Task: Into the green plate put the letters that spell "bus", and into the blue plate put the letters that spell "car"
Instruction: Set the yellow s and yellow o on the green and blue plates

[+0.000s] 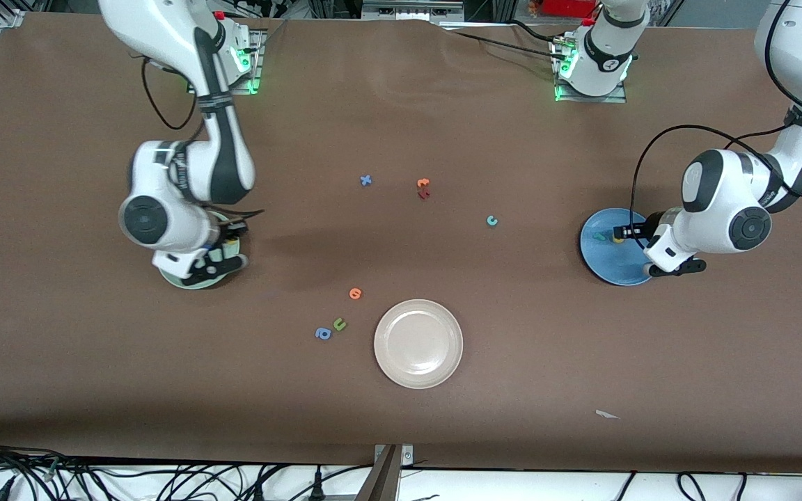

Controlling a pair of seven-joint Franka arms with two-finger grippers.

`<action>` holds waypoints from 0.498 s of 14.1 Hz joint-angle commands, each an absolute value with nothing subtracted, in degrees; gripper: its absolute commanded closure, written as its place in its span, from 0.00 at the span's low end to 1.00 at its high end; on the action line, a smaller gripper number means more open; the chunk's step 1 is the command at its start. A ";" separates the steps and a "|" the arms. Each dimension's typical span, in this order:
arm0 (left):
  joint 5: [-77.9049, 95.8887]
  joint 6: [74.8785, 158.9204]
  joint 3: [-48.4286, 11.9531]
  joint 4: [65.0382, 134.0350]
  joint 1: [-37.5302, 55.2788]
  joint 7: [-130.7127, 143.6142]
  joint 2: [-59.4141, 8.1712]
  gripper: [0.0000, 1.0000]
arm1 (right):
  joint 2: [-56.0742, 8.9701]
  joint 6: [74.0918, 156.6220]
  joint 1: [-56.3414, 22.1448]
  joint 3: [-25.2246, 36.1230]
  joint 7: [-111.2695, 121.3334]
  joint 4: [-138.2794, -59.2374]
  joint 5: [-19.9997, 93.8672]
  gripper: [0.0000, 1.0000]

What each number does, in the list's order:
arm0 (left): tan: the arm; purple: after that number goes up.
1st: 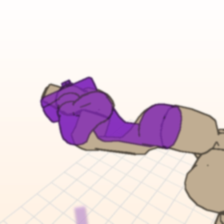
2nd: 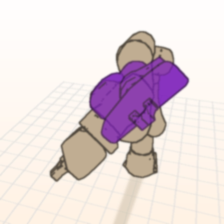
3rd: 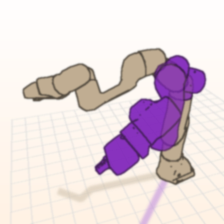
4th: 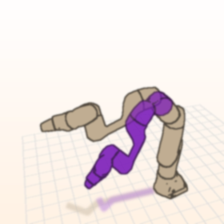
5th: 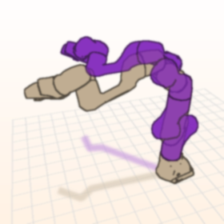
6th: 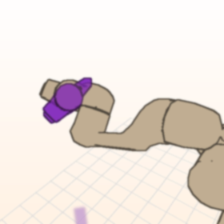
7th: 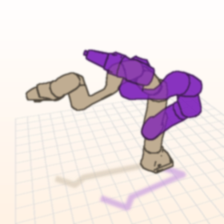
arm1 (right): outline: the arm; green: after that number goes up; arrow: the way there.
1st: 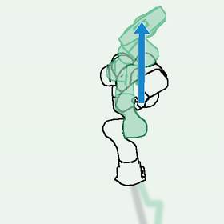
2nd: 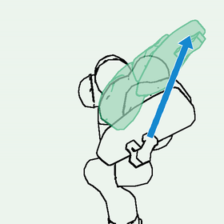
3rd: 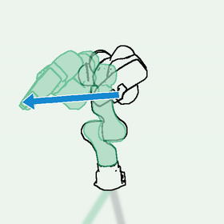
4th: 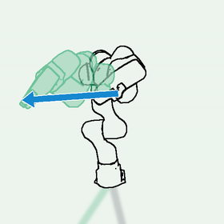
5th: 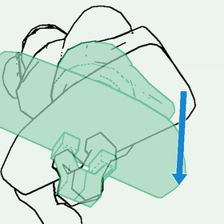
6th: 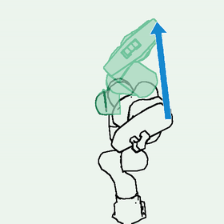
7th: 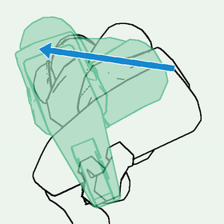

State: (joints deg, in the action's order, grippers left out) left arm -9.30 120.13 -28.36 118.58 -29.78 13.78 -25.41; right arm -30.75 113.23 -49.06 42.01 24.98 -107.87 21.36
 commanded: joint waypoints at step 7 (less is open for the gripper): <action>-3.25 122.33 -43.42 118.83 -25.69 43.03 -24.52 0.03 | -34.98 115.75 -37.71 41.92 39.55 -112.41 26.63 0.54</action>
State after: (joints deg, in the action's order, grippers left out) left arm -4.76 120.07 -43.04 118.23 -28.11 37.85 -24.74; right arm -34.31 114.89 -37.55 42.38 38.94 -112.55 25.24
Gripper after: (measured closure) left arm 0.031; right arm 0.740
